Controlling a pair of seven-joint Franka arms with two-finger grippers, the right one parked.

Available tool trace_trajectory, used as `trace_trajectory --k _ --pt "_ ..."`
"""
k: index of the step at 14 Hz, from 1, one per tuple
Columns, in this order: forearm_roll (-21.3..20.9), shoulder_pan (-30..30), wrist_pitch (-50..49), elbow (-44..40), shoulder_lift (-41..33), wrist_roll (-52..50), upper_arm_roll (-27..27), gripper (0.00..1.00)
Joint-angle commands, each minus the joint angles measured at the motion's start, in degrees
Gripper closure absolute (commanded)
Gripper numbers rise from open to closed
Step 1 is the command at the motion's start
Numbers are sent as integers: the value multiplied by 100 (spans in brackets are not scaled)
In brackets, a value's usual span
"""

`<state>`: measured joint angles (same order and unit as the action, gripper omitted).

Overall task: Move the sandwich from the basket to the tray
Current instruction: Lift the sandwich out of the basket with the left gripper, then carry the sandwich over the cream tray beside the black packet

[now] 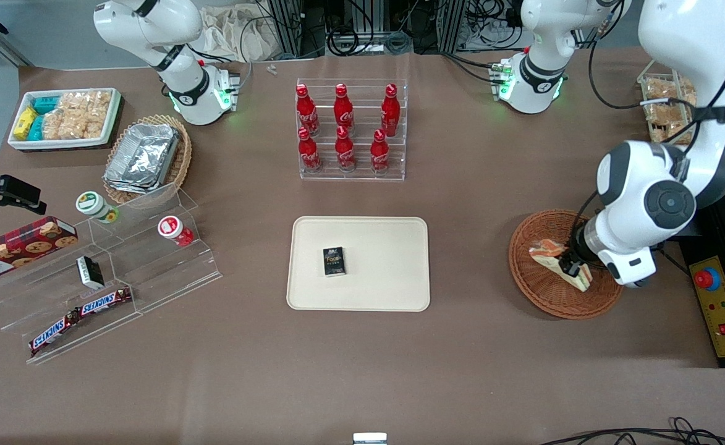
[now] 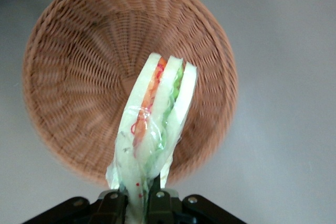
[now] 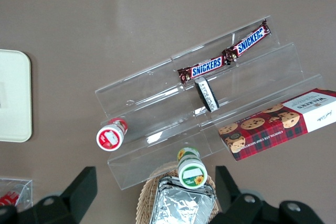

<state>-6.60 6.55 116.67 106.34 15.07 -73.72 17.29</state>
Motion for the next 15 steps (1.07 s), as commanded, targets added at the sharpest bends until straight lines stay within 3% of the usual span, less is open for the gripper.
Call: trace_trajectory --k 1,5,9,11,15 --pt "-78 4 -968 -867 57 277 677 100" --pt "-78 -5 -1586 -1353 171 2736 1513 100" --pt "-287 -188 -1437 -1554 1108 3020 2313 99" --pt "-928 -775 -1410 -1966 1873 2925 2323 99" --pt "-1290 -1226 -1060 -2732 2886 2336 2262 99"
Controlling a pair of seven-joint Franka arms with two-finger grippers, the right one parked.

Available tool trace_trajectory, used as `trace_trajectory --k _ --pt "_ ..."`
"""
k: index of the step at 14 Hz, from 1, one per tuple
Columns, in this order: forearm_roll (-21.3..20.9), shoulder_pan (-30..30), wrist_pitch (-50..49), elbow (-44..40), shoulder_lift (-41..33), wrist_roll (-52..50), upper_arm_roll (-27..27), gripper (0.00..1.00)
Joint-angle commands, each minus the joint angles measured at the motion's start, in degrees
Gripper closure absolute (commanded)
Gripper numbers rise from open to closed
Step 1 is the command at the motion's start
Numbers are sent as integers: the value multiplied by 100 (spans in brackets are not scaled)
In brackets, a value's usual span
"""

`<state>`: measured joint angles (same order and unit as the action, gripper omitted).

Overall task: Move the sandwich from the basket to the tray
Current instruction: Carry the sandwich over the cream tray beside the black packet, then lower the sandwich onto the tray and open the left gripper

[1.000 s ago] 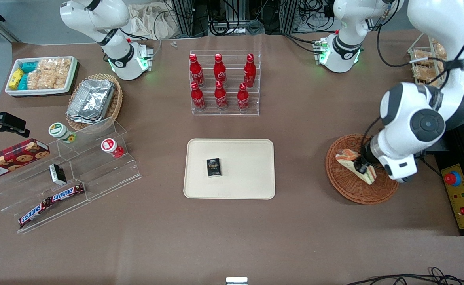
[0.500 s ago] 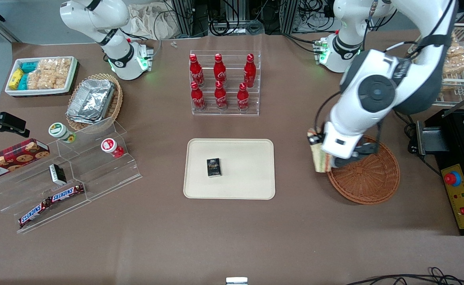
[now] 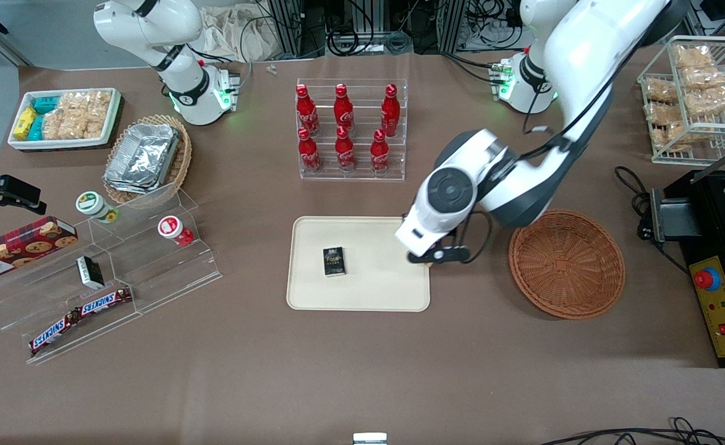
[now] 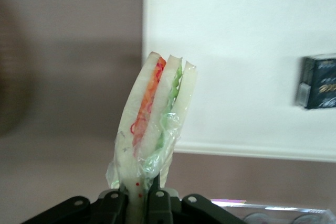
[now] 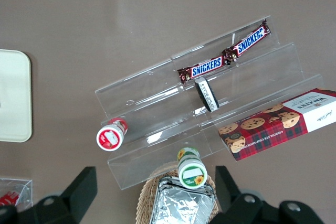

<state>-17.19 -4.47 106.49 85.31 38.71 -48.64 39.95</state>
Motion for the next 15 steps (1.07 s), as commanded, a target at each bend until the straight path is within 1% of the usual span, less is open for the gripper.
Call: trace_trajectory --k 1,2,3,5,6,7,8,9,11,12,13,15 --pt "-337 -133 117 -630 628 -329 -4 99" --pt "-468 -202 318 -630 768 -470 -4 99" --pt "-644 -255 520 -639 892 -636 -22 96" --pt "-1100 -369 724 -630 1050 -1058 -144 91" --pt "-1181 -396 759 -630 1121 -1164 -154 89" --pt "-1208 -405 777 -630 1156 -1209 -163 85" --pt "-1208 -405 803 -621 1174 -1218 -163 83" --pt "-1208 -414 804 -604 1183 -1218 -163 75" --pt "-1225 -475 795 -586 1244 -1227 -163 49" --pt "-1225 -502 795 -577 1253 -1227 -171 20" --pt "-1217 -502 786 -560 1253 -1235 -171 0" --pt "-1225 -537 716 -402 1253 -1244 -171 0"
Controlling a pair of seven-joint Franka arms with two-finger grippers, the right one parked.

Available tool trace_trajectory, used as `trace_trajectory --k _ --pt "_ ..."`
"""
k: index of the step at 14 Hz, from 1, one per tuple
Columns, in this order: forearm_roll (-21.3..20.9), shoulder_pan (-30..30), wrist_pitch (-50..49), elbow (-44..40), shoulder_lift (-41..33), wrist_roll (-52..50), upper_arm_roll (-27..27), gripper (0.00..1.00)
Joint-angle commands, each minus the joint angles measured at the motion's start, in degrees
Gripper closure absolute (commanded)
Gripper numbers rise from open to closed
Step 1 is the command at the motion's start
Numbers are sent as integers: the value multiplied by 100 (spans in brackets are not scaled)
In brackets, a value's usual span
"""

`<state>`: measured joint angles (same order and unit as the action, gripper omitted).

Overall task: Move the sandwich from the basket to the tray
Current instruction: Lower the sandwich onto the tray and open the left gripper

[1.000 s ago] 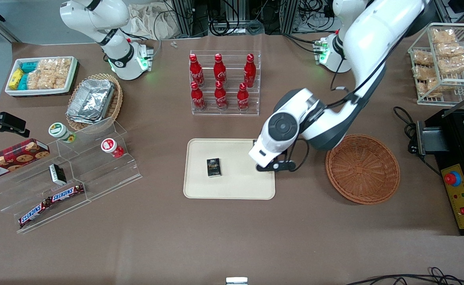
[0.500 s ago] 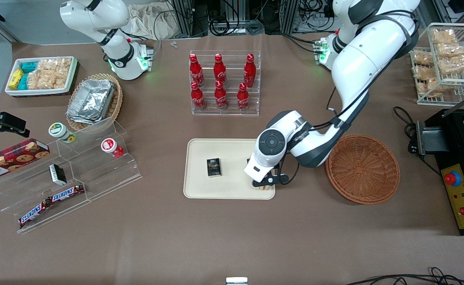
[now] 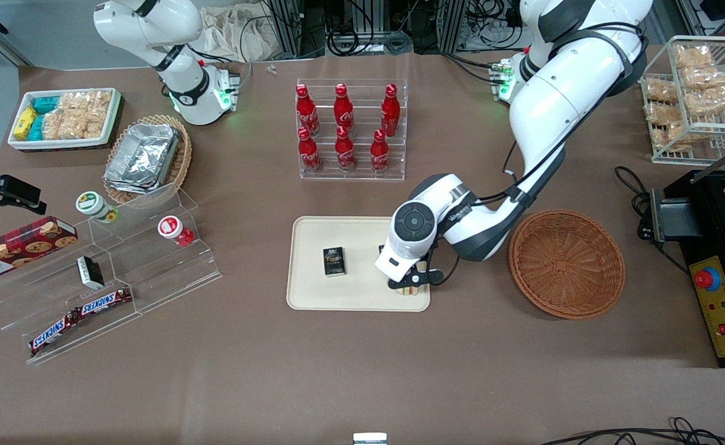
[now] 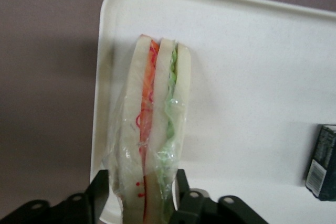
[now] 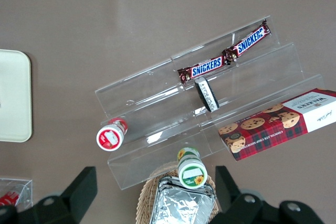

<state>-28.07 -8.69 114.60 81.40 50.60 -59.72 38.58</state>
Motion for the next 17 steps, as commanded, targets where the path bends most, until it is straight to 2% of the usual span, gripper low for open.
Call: trace_trajectory --k 1,5,10,11,15,17 --pt "-147 -159 -287 16 29 -188 -43 0" --pt "-121 -221 -675 -63 -67 -224 -105 0" --pt "20 313 -1052 -98 -1006 -154 -35 0" --pt "220 498 -1097 -81 -1252 -84 9 0" --pt "994 1412 -1361 585 -2525 1616 1 0" --pt "1153 1798 -1300 1200 -3203 2497 -52 0"
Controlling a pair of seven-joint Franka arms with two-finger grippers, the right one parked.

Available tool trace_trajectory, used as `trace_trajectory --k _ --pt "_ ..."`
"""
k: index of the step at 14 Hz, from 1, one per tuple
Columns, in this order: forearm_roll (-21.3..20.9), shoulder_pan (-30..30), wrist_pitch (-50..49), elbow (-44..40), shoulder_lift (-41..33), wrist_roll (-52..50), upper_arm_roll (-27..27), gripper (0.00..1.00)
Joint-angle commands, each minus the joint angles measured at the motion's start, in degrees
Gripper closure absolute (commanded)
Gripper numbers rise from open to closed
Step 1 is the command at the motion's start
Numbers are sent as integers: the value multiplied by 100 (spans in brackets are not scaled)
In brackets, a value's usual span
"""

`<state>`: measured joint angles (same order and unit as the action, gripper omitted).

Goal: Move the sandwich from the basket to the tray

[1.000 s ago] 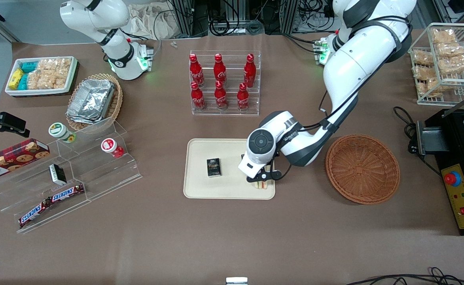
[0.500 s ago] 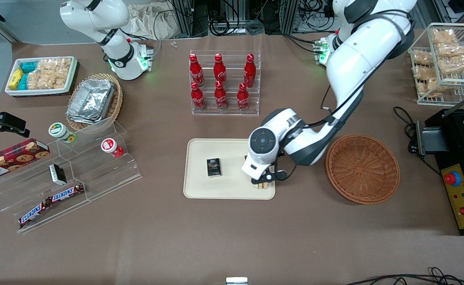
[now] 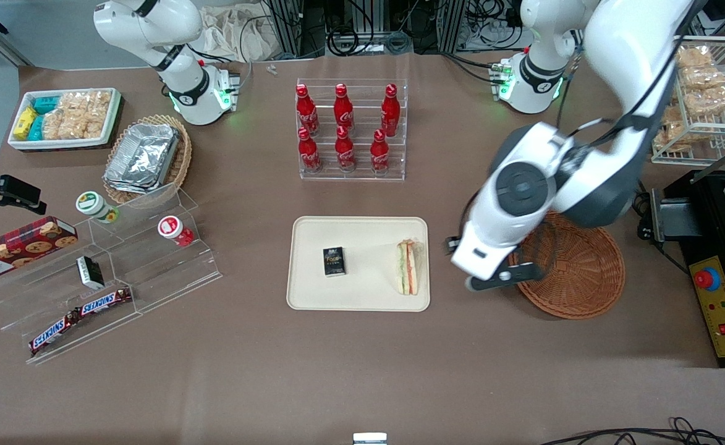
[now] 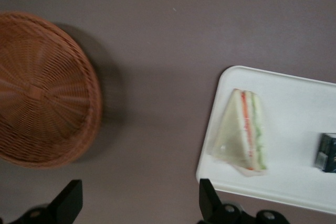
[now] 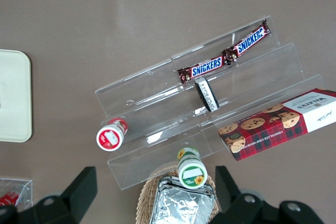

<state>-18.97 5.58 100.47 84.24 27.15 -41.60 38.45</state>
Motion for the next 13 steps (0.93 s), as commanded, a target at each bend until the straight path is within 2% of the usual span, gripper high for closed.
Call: trace_trajectory --k 1,3,5,7,8,11,13 --pt "367 417 122 1145 -1157 1071 -248 0" --pt "840 208 157 1540 -1763 2080 -958 0" --pt "1341 -195 471 2216 -2475 3118 -1897 0" --pt "1484 -792 920 2989 -3064 3692 -2838 0" --pt "1475 -960 991 3141 -3180 3894 -3112 0" --pt "1466 -752 564 2810 -3059 4887 -3194 0" --pt "1432 -733 -191 1847 -2473 4977 -3185 0"
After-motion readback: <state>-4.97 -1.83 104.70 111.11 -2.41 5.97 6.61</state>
